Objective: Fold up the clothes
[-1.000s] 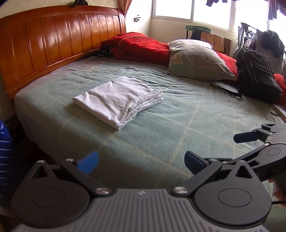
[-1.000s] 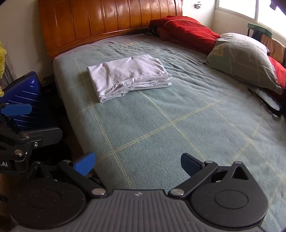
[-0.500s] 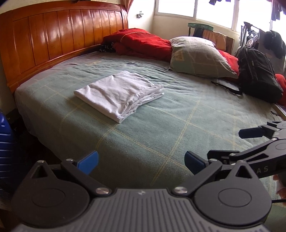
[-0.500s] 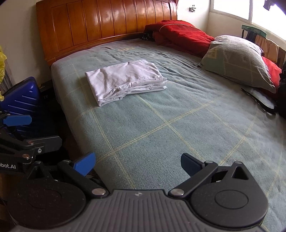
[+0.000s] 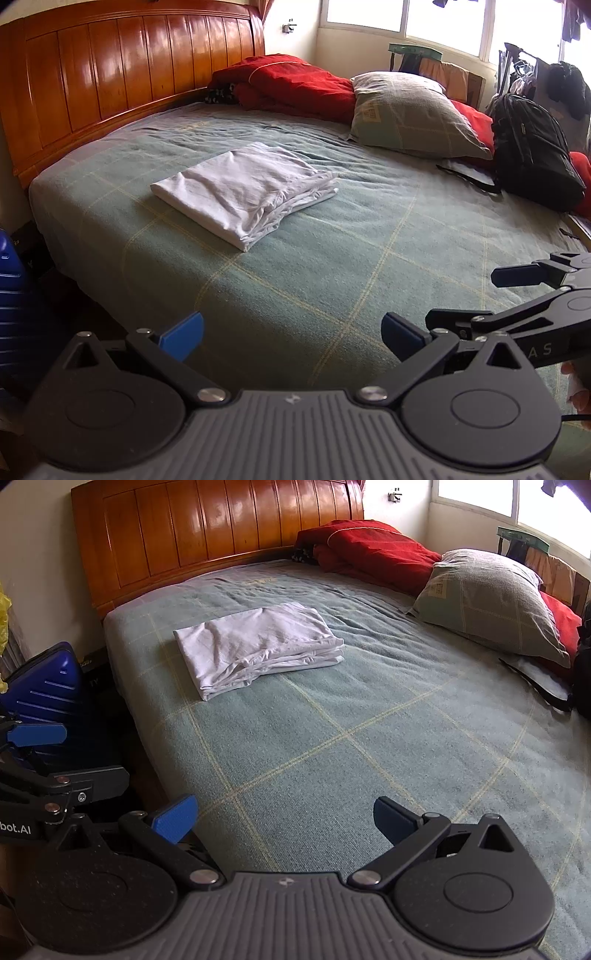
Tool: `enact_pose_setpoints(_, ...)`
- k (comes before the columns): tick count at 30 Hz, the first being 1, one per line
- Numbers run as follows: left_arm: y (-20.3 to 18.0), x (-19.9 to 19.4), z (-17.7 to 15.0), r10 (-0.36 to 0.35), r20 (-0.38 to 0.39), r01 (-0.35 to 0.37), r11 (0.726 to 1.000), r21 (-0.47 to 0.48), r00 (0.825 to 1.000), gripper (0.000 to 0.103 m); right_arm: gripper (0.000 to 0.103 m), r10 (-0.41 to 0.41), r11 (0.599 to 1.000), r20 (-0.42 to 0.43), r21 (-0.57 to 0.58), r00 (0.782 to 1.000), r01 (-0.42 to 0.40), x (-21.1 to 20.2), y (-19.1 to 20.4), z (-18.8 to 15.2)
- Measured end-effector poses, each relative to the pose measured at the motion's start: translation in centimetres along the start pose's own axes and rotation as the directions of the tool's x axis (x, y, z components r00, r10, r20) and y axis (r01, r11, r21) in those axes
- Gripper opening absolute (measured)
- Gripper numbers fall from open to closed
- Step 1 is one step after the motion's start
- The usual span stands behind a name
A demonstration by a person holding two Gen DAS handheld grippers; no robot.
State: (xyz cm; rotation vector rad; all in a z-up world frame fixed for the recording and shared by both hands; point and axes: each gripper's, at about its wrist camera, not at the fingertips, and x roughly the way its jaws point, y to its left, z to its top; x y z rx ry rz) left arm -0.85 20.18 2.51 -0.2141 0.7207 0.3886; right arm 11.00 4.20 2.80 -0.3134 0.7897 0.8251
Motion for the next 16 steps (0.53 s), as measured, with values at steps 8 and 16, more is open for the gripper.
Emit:
enact_pose_setpoints(8, -0.07, 0.07, -0.06, -0.01, 0.001, 0.01, 1.0, -0.005, 1.0, 0.102, 0.103, 0.004, 1.0, -0.001, 0.008, 1.0, -0.004, 0.06, 0.12, -0.18)
enact_pose_setpoints(16, -0.25, 0.05, -0.07, -0.003, 0.003, 0.003, 1.0, 0.0, 1.0, 0.102, 0.103, 0.005, 1.0, -0.002, 0.008, 1.0, -0.005, 0.1, 0.06, -0.19)
